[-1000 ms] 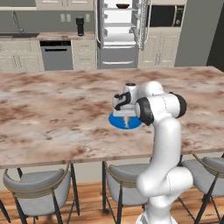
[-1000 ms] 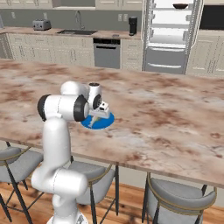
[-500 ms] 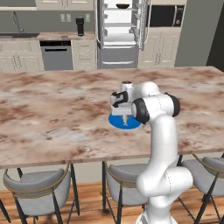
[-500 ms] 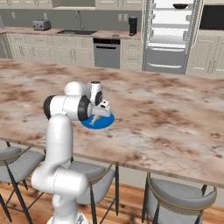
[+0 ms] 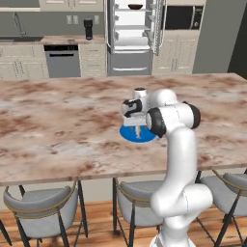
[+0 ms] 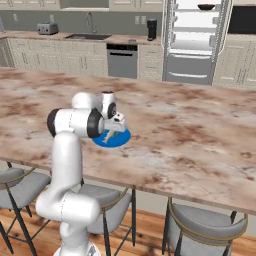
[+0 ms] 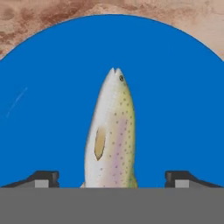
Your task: Take the fish from the fridge and place it on the digital scale on the counter by the fridge. Wait a few seconds for a reading, then move it to the plate on the dining counter.
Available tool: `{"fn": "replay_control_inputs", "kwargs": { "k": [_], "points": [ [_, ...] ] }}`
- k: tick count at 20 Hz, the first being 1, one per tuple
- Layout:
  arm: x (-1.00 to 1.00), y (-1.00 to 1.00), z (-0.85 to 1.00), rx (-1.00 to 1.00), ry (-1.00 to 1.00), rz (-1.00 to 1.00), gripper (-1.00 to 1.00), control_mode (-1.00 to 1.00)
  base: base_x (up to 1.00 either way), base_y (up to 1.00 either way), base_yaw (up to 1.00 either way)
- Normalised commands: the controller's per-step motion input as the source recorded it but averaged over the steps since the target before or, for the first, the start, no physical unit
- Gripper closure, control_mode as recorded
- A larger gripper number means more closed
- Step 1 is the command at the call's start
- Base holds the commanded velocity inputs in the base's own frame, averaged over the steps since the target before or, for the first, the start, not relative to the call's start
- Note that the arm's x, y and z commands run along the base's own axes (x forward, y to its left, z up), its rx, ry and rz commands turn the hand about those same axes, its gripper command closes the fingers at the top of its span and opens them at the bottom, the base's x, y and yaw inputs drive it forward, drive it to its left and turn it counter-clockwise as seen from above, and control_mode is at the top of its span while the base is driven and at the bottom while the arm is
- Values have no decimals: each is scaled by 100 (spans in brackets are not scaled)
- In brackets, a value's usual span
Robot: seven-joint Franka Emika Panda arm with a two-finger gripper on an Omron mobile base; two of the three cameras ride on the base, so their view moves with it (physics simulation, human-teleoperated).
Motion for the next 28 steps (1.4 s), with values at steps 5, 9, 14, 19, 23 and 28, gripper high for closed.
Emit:
{"fn": "replay_control_inputs", "kwargs": {
  "k": [5, 9, 14, 19, 23, 28],
  "points": [
    [-71, -22, 69, 1, -26, 0, -100, -100, 0, 0, 0],
    [-100, -25, 100, 4, -35, 0, -100, -100, 0, 0, 0],
    [-100, -13, 100, 1, -31, 0, -100, -100, 0, 0, 0],
    [-100, 0, 100, 0, -22, 0, -100, -100, 0, 0, 0],
    [-100, 0, 95, 0, -15, 0, -100, -100, 0, 0, 0],
    [-100, 0, 58, 0, -2, 0, -100, -100, 0, 0, 0]
  ]
}}
